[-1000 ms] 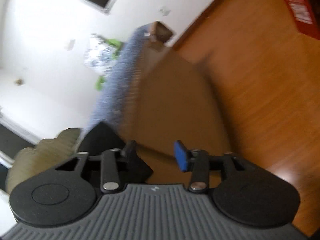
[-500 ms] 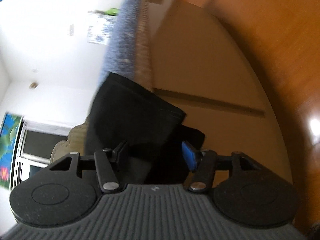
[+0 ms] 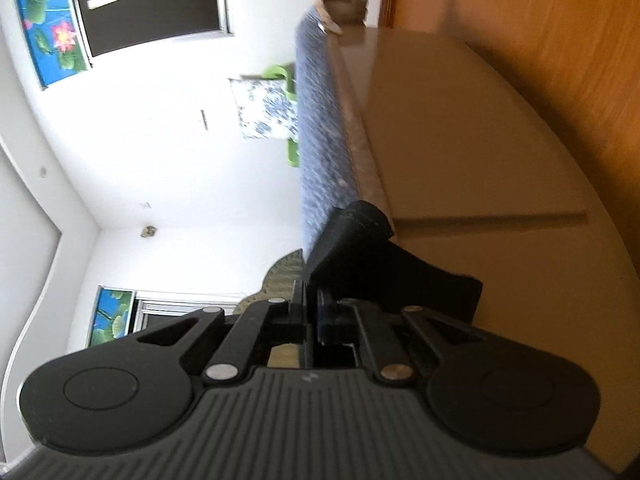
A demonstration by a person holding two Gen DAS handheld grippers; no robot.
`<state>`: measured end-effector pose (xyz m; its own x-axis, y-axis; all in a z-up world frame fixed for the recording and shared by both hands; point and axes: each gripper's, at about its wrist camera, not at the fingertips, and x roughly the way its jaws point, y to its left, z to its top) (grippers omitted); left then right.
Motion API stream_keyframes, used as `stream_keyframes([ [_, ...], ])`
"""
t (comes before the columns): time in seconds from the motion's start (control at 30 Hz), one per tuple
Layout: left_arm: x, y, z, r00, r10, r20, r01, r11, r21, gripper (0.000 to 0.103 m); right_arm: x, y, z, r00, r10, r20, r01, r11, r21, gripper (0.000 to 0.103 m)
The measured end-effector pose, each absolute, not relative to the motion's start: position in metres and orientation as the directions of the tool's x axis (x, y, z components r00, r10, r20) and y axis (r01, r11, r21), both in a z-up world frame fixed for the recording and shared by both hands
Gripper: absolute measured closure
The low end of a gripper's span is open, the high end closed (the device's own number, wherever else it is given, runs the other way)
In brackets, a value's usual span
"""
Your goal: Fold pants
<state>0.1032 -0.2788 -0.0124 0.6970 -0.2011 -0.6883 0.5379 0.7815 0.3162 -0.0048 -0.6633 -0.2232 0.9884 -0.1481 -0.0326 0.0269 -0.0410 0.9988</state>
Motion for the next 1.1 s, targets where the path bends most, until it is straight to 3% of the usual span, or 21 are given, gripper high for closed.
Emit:
stream_keyframes([
  [0.1,0.101,-0.282,-0.015,0.700,-0.190,-0.688,0.542,0.769,0.338,0.006,-0.004,-0.663,-0.236,0.986,-0.140,-0.092,0.087,-0.040,0.995,0.094],
  [0.17,0.100,-0.283,-0.016,0.704,-0.183,-0.686,0.542,0.764,0.351,0.006,0.006,-0.661,-0.256,0.980,-0.112,-0.165,0.155,-0.087,0.984,0.084],
  [0.2,0.099,-0.282,-0.016,0.704,-0.184,-0.686,0.542,0.763,0.352,0.006,0.011,-0.660,-0.267,0.978,-0.089,-0.190,0.181,-0.098,0.979,0.056],
  [0.23,0.100,-0.282,-0.017,0.702,-0.182,-0.688,0.542,0.764,0.351,0.006,0.013,-0.658,-0.276,0.974,-0.078,-0.211,0.202,-0.114,0.973,0.019],
  [0.27,0.101,-0.282,-0.017,0.702,-0.177,-0.690,0.539,0.766,0.351,0.006,0.013,-0.654,-0.286,0.972,-0.083,-0.222,0.209,-0.140,0.968,0.008],
  [0.37,0.103,-0.282,-0.018,0.703,-0.166,-0.692,0.529,0.772,0.352,0.006,0.016,-0.643,-0.321,0.991,-0.069,-0.111,0.088,-0.276,0.957,0.008],
  [0.43,0.103,-0.282,-0.018,0.704,-0.163,-0.691,0.527,0.773,0.354,0.006,0.024,-0.637,-0.334,0.993,-0.071,-0.098,0.069,-0.335,0.940,0.008],
  [0.5,0.102,-0.283,-0.019,0.704,-0.162,-0.691,0.528,0.770,0.358,0.006,0.035,-0.634,-0.339,0.995,-0.052,-0.084,0.062,-0.343,0.937,0.008],
  [0.67,0.101,-0.283,-0.023,0.700,-0.156,-0.696,0.536,0.759,0.369,0.006,0.061,-0.635,-0.337,0.998,-0.066,0.004,-0.027,-0.353,0.935,0.029],
  [0.7,0.101,-0.283,-0.023,0.701,-0.157,-0.696,0.536,0.759,0.369,0.006,0.072,-0.638,-0.337,0.997,-0.076,0.012,-0.038,-0.349,0.936,0.037],
  [0.73,0.101,-0.282,-0.023,0.703,-0.157,-0.694,0.535,0.761,0.369,0.006,0.076,-0.642,-0.335,0.997,-0.073,0.005,-0.030,-0.341,0.940,0.068],
  [0.77,0.101,-0.281,-0.023,0.704,-0.157,-0.693,0.532,0.762,0.368,0.006,0.078,-0.644,-0.332,0.997,-0.074,-0.019,-0.006,-0.326,0.945,0.091],
  [0.8,0.101,-0.281,-0.022,0.706,-0.157,-0.691,0.529,0.765,0.368,0.006,0.076,-0.647,-0.328,0.996,-0.082,-0.039,0.012,-0.308,0.951,0.095],
  [1.1,0.120,-0.286,-0.020,0.704,-0.164,-0.691,0.509,0.796,0.329,0.006,0.033,-0.659,-0.248,0.972,-0.207,-0.114,0.116,-0.002,0.993,0.095],
])
